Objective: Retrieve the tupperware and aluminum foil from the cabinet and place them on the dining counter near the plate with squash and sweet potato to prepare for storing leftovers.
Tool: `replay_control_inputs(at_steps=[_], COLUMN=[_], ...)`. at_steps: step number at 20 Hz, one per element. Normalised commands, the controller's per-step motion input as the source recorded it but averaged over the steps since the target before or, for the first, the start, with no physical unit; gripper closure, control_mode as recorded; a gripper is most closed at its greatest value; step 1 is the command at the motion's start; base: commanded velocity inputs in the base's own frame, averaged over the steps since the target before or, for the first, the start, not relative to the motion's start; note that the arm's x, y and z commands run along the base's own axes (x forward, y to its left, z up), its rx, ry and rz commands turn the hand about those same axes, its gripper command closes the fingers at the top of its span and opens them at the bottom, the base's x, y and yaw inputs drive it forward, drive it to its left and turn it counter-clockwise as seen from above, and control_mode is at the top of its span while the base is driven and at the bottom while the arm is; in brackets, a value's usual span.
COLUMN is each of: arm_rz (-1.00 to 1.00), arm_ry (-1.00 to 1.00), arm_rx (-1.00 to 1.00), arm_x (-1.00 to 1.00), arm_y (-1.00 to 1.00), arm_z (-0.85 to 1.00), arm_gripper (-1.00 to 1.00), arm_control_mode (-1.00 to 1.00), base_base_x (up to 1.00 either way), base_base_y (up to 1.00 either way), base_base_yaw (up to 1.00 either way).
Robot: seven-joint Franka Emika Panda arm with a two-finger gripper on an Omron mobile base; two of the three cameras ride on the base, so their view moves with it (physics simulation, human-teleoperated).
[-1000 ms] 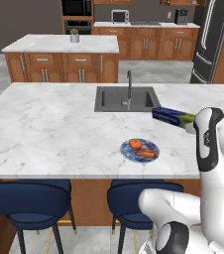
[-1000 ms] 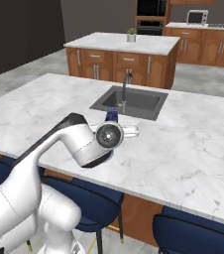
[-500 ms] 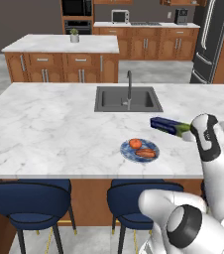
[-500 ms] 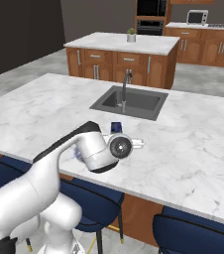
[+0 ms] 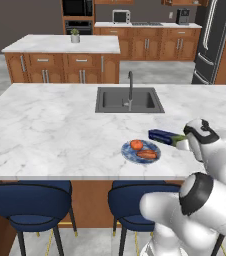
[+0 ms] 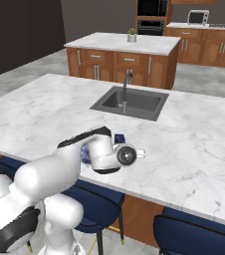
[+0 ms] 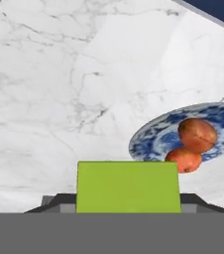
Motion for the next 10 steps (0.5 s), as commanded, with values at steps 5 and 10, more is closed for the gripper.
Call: replay_control_inputs(at_steps=[5,10], arm_rz=[0.00,0.00], arm_ry=[0.04,0.04], arm_rx=[0.02,0.01], arm_x=[0.16,0.07], arm_y=[-0.04,0.05], arm_z=[-0.65,-0.40], arm_gripper=[1.00,-1.00], arm_control_mode=[-1.00,-1.00], base_base_x=[0.00,0.00], base_base_y=[0.00,0.00], base_base_yaw=[0.00,0.00])
